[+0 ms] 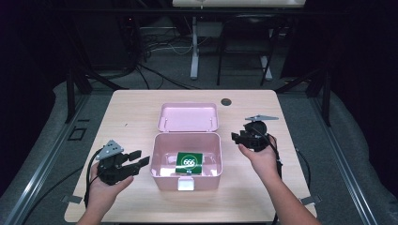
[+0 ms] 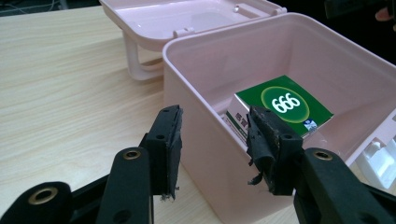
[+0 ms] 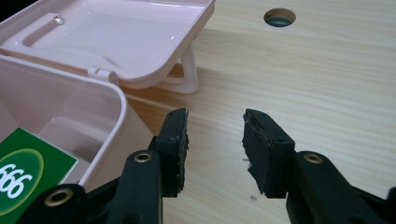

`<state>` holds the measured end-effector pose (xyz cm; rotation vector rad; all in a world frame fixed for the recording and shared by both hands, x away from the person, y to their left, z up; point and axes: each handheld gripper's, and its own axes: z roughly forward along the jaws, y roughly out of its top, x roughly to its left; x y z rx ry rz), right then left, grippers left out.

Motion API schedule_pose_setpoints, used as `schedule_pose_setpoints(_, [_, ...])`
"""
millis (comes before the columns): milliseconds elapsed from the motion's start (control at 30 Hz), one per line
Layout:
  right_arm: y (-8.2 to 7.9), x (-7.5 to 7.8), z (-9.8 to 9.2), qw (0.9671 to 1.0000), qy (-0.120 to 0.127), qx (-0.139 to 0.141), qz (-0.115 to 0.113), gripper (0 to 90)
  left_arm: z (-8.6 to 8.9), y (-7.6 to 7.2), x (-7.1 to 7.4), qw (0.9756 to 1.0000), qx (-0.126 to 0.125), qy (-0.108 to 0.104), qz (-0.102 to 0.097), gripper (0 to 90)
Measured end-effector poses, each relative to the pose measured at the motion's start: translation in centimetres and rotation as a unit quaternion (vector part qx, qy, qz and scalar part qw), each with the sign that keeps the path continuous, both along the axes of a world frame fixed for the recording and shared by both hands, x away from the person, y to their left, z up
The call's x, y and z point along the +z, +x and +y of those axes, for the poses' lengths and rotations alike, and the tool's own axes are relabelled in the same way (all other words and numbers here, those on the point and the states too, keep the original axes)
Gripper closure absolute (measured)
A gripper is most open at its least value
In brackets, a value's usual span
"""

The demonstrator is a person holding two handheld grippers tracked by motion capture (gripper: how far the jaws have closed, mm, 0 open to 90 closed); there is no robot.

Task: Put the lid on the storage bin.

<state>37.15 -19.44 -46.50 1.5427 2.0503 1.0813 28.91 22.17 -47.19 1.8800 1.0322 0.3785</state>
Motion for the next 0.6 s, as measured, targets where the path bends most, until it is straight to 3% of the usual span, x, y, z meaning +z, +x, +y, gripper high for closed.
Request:
schedule_pose_setpoints(300, [1.8, 1.1, 0.5, 0.9999, -0.007, -0.008, 0.003, 61.0, -1.2, 0.2, -0.9, 0.9998, -0.015, 0.011, 0.011, 53.4])
schedule_pose_setpoints(600, [3.5, 1.7, 1.0, 0.9998, -0.008, -0.017, 0.005, 61.0, -2.0, 0.1, -1.2, 0.9992, -0.020, 0.035, 0.009, 61.5])
